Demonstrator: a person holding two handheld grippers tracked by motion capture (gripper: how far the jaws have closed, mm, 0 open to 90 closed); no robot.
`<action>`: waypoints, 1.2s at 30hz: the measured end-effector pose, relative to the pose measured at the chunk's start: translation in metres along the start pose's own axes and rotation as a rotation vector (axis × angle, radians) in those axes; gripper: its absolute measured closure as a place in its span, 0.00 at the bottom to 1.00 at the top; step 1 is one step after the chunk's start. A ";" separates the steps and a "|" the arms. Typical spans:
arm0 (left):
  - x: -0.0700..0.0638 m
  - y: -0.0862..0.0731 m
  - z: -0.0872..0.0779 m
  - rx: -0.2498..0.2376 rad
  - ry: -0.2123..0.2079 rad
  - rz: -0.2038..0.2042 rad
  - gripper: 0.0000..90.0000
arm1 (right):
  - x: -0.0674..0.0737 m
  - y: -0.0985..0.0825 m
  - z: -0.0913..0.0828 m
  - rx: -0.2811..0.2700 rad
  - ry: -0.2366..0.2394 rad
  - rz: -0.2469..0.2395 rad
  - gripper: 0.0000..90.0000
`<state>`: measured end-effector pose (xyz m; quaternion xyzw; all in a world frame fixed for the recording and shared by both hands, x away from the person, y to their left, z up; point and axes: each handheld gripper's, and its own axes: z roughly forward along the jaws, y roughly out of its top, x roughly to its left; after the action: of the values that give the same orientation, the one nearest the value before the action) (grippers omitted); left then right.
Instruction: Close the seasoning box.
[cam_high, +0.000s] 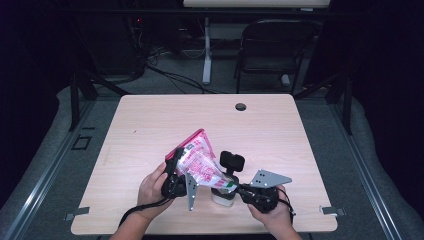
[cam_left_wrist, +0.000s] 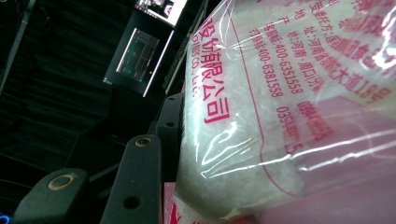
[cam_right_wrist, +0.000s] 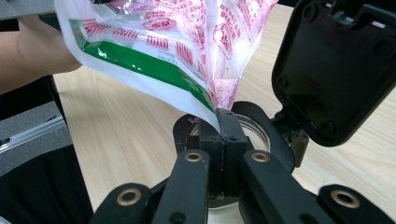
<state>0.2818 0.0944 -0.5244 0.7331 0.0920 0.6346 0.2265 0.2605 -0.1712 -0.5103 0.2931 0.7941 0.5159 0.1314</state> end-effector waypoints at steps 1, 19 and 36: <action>0.000 0.000 0.000 -0.005 0.002 0.006 0.71 | 0.000 0.000 0.000 0.002 0.000 -0.001 1.00; 0.001 0.003 -0.003 -0.010 0.010 0.020 0.71 | 0.000 -0.003 0.000 0.020 -0.006 -0.005 1.00; 0.000 0.003 -0.003 -0.020 0.019 0.029 0.71 | 0.000 -0.004 0.001 0.030 -0.010 -0.008 1.00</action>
<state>0.2781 0.0922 -0.5224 0.7261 0.0771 0.6457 0.2235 0.2598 -0.1716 -0.5142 0.2941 0.8023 0.5021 0.1331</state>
